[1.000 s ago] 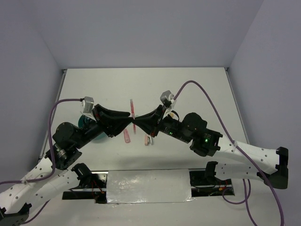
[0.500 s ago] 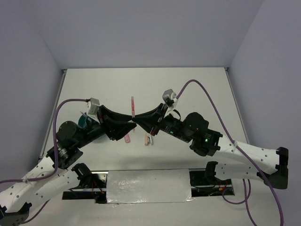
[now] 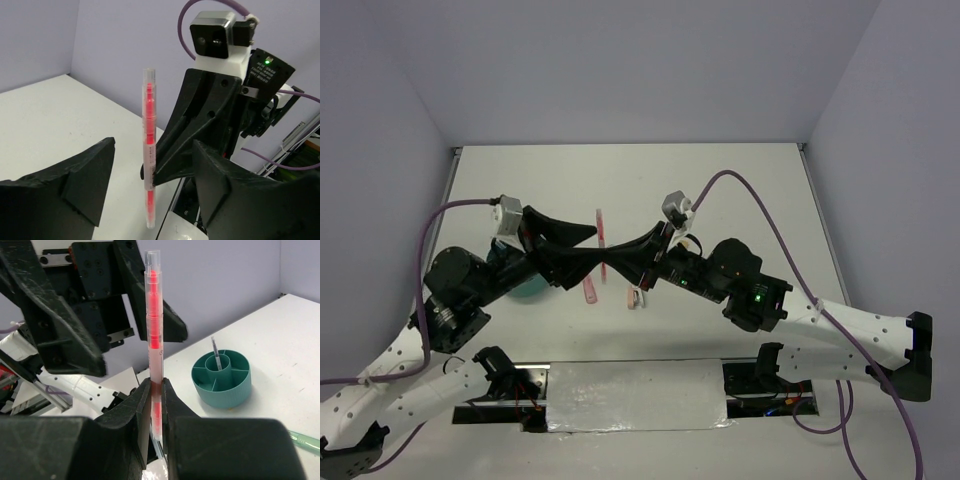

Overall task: Sort the stationery into containers
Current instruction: Close the pen cap on the pen.

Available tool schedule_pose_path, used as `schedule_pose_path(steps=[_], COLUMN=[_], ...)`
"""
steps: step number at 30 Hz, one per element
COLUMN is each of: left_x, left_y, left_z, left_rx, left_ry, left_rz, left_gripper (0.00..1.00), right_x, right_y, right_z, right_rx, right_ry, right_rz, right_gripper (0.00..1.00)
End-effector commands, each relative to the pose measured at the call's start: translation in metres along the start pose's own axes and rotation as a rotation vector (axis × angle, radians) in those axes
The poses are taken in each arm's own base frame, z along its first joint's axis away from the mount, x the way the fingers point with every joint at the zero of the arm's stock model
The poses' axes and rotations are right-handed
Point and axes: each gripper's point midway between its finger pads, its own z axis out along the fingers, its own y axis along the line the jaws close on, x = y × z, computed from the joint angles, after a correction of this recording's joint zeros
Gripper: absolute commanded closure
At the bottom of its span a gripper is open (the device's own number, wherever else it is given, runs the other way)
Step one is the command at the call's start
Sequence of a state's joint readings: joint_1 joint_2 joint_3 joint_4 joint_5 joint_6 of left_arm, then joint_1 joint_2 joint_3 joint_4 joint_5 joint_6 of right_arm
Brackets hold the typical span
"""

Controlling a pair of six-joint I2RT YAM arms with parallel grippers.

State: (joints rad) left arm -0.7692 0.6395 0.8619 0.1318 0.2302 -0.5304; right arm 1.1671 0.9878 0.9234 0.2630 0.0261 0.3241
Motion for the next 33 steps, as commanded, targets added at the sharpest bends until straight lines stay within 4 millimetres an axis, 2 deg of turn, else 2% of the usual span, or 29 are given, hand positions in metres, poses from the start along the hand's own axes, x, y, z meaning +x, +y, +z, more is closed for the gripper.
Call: schedule_pose_path(steps=[1,3,8,11,12,16,17,20,21,22,23,25,26,33], left_x=[-0.01,-0.01,-0.011,-0.012,-0.012,-0.01,-0.01,-0.008,-0.007,-0.008,-0.007,-0.008,-0.007,-0.002], left_y=[-0.002,0.0,0.001,0.001,0.001,-0.001,-0.001,-0.003,-0.004,-0.005,-0.006,-0.008,-0.009,-0.011], left_z=[0.007,0.008,0.011,0.011,0.012,0.012,0.012,0.011,0.011,0.01,0.01,0.01,0.01,0.011], left_rx=[0.015,0.006,0.002,0.001,0.001,0.018,0.019,0.032,0.035,0.04,0.046,0.057,0.065,0.087], left_ry=[-0.031,-0.033,-0.037,-0.041,-0.039,-0.036,-0.037,-0.037,-0.036,-0.038,-0.037,-0.044,-0.043,-0.036], left_rz=[0.03,0.029,0.029,0.032,0.03,0.025,0.021,0.012,0.009,0.007,0.0,-0.004,-0.011,-0.029], left_gripper=[0.27,0.35,0.41,0.52,0.63,0.88,1.0,1.0,1.0,1.0,1.0,1.0,1.0,1.0], right_x=[-0.006,-0.005,0.003,0.009,0.01,0.013,0.014,0.016,0.017,0.016,0.018,0.02,0.021,0.011], right_y=[0.007,0.011,0.017,0.019,0.018,0.018,0.018,0.02,0.022,0.024,0.025,0.026,0.026,0.028], right_z=[-0.004,-0.006,-0.006,-0.006,-0.006,-0.005,-0.005,-0.006,-0.006,-0.006,-0.005,-0.003,-0.003,0.003], right_rx=[-0.034,-0.056,-0.089,-0.094,-0.093,-0.095,-0.094,-0.11,-0.122,-0.13,-0.137,-0.146,-0.147,-0.145], right_ry=[-0.019,-0.009,0.02,0.038,0.04,0.048,0.051,0.056,0.063,0.064,0.072,0.078,0.079,0.055], right_rz=[-0.002,-0.003,-0.009,-0.015,-0.015,-0.016,-0.016,-0.016,-0.016,-0.018,-0.019,-0.014,-0.013,-0.021], right_gripper=[1.0,1.0,1.0,1.0,1.0,1.0,1.0,1.0,0.96,0.78,0.68,0.49,0.45,0.44])
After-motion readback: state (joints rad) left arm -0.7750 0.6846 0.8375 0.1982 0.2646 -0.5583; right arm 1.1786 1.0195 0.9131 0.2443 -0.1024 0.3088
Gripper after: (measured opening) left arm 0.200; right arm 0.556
